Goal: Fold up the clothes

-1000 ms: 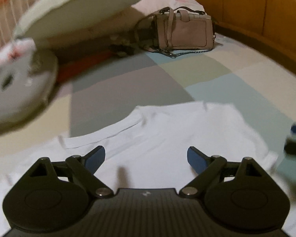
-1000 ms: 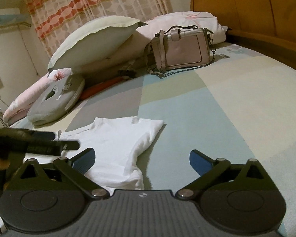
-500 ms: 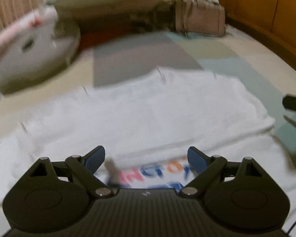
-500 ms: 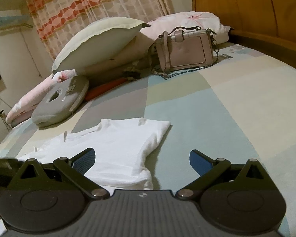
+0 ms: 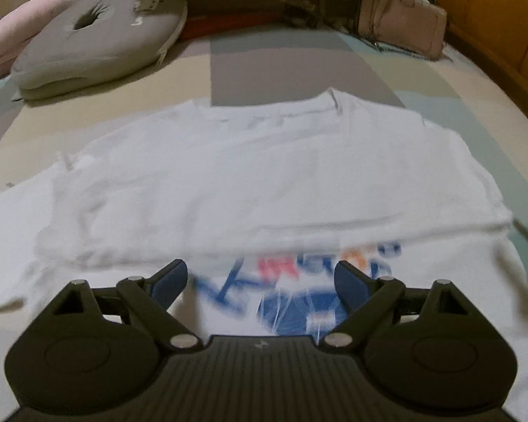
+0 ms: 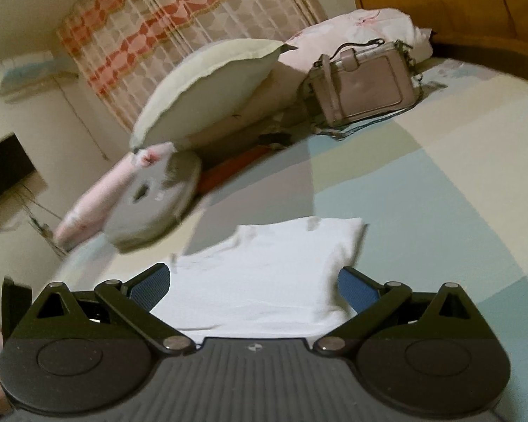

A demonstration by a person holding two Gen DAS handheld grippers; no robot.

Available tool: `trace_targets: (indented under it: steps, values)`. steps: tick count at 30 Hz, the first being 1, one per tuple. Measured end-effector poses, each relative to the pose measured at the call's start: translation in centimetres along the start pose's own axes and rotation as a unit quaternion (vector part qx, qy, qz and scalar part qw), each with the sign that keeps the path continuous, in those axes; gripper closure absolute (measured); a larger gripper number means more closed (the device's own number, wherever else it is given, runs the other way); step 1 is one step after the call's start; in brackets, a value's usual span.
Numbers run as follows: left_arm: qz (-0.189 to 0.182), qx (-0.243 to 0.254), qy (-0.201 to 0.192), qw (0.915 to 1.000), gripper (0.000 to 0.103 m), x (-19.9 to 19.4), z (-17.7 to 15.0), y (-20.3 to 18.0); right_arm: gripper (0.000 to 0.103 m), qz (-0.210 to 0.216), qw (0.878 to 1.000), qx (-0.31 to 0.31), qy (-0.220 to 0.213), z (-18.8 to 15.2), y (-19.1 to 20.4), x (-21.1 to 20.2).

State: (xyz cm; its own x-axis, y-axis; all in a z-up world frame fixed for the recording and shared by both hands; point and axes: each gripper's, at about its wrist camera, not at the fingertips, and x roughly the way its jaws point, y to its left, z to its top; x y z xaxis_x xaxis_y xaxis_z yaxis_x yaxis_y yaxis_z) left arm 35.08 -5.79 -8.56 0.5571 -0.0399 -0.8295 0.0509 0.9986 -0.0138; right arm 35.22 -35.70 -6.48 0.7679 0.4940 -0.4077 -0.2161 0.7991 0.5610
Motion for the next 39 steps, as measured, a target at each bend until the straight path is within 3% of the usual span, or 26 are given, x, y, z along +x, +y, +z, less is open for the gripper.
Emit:
trace_targets:
  steps: [5, 9, 13, 16, 19, 21, 24, 29, 36, 39]
  values:
    - [-0.01, 0.012, -0.036, 0.9992, 0.011, -4.5, -1.3, 1.1, 0.0, 0.027, 0.999, 0.012, 0.018, -0.9, 1.5, -0.1]
    - [-0.022, 0.005, -0.044, 0.9988, 0.011, -3.9, -3.7, 1.8, 0.0, 0.001, 0.999, -0.01, 0.035, -2.4, 4.1, -0.5]
    - [-0.023, -0.008, -0.028, 0.9993, 0.011, -2.2, -6.8, 2.4, 0.0, -0.018, 0.999, -0.014, 0.028, -4.9, 5.8, -1.6]
    - [-0.021, 0.009, -0.039, 0.999, 0.009, -2.9, -8.7, 2.3, 0.0, -0.027, 0.999, -0.002, 0.028, -6.8, 6.0, -2.1]
    - [-0.017, 0.034, -0.038, 0.9985, 0.009, -4.3, -9.4, 1.9, 0.0, -0.037, 0.999, -0.026, 0.029, -7.0, 6.5, -1.6]
    - [-0.018, 0.055, -0.064, 0.9963, 0.009, -5.2, -9.0, 1.2, 0.0, -0.041, 0.998, -0.035, 0.023, -6.9, 6.2, -1.8]
    - [-0.049, 0.069, -0.101, 0.9912, 0.009, -5.2, -7.5, -0.4, 0.0, -0.048, 0.998, -0.047, 0.014, -6.8, 5.8, -2.0]
    - [-0.123, 0.062, -0.098, 0.9856, 0.009, -2.5, -5.8, -3.6, 0.0, -0.061, 0.997, -0.047, 0.017, -6.5, 3.9, -2.6]
    - [-0.152, 0.079, -0.08, 0.982, 0.006, -2.0, -7.3, -5.0, 0.0, -0.062, 0.998, -0.008, 0.003, -5.7, 1.3, -4.2]
    - [-0.161, 0.117, -0.07, 0.9775, 0.005, -3.0, -7.4, -5.6, 0.0, -0.053, 0.999, 0.007, -0.004, -5.4, 1.0, -4.6]
